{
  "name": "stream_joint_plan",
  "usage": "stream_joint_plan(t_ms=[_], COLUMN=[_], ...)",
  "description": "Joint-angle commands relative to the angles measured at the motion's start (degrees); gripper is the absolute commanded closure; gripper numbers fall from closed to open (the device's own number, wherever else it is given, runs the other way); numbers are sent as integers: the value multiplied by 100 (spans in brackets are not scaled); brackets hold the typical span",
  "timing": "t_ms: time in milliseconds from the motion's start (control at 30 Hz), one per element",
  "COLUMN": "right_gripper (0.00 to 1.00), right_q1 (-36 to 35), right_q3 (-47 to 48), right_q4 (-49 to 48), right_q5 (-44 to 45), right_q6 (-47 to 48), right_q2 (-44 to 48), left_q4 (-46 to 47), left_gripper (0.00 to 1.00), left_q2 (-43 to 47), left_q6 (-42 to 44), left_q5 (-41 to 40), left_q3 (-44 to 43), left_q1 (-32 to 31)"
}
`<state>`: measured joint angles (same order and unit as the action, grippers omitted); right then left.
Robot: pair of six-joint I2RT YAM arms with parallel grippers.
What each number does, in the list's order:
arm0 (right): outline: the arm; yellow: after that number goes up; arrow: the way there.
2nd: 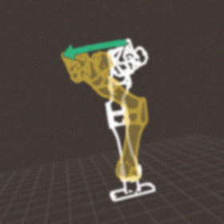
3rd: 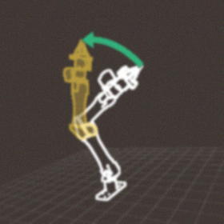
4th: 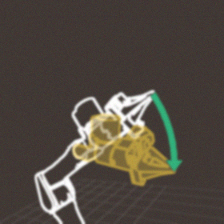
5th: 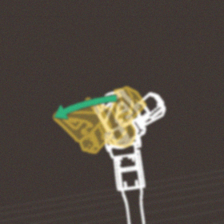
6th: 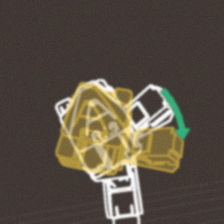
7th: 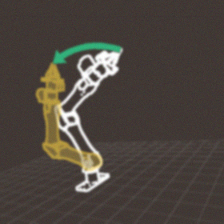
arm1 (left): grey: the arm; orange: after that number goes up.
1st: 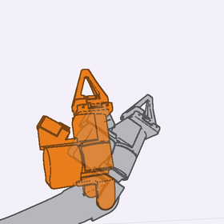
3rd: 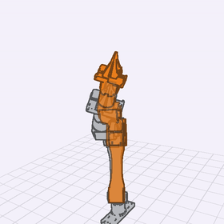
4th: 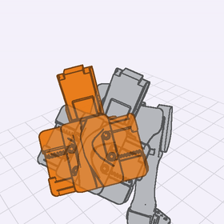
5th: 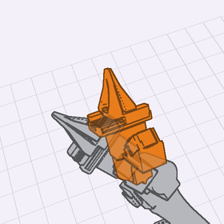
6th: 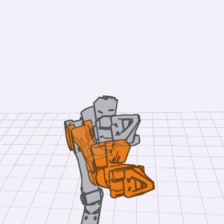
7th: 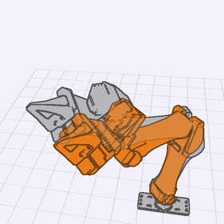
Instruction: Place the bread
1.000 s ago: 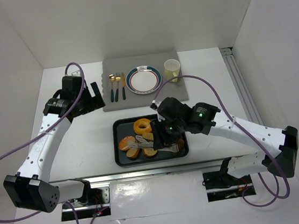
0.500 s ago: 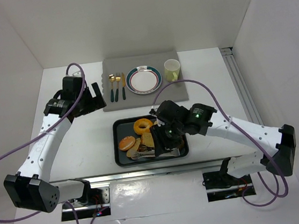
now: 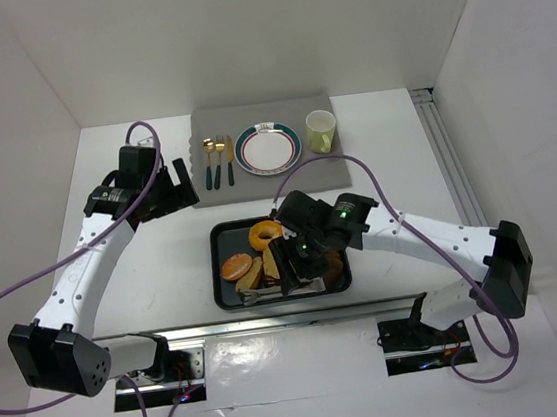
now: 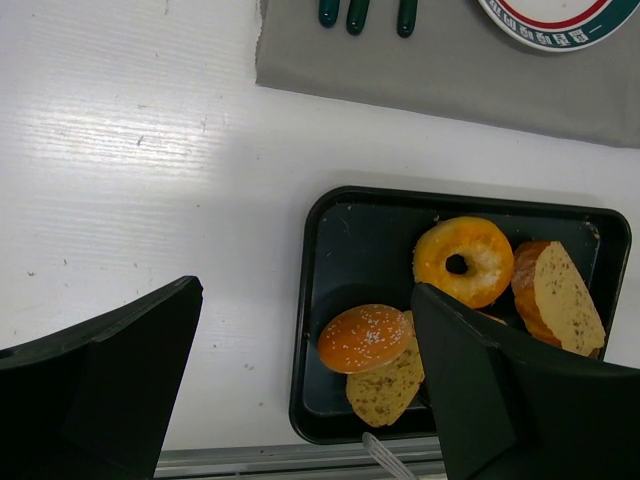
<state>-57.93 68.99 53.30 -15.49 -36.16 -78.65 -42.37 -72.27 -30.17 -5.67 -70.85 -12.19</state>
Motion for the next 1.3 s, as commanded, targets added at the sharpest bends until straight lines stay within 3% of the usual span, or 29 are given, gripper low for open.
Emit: stream_joint_plan(t_ms=[0, 267, 433, 600, 967, 1100, 1267], right_gripper=[42, 38, 60, 74, 82, 82, 82], right_q1=[-43, -43, -43, -43, -43, 36, 255], right_q3=[185, 422, 528, 703, 1327, 1652, 2258], right_q4=[-233, -311, -189, 241, 1393, 1167, 806], right_q5=[-25, 344, 485, 793, 1495, 1768, 2821], right_q6=[-5, -110, -110, -172, -286, -199, -66], right_q2=[-132, -396, -396, -230, 17, -36, -501], left_q4=[115, 115, 115, 168, 281, 387, 387], left_gripper=[0, 0, 0, 0, 0, 0, 0], left_q2=[205, 205, 205, 152, 46, 46, 46], left_q6=[38, 91, 91, 91, 143, 143, 143], left_q5=[22, 22, 22, 22, 75, 137, 356], left_q3=[10, 71, 19, 19, -34, 123, 124], left_q1=[32, 32, 32, 32, 32, 32, 32])
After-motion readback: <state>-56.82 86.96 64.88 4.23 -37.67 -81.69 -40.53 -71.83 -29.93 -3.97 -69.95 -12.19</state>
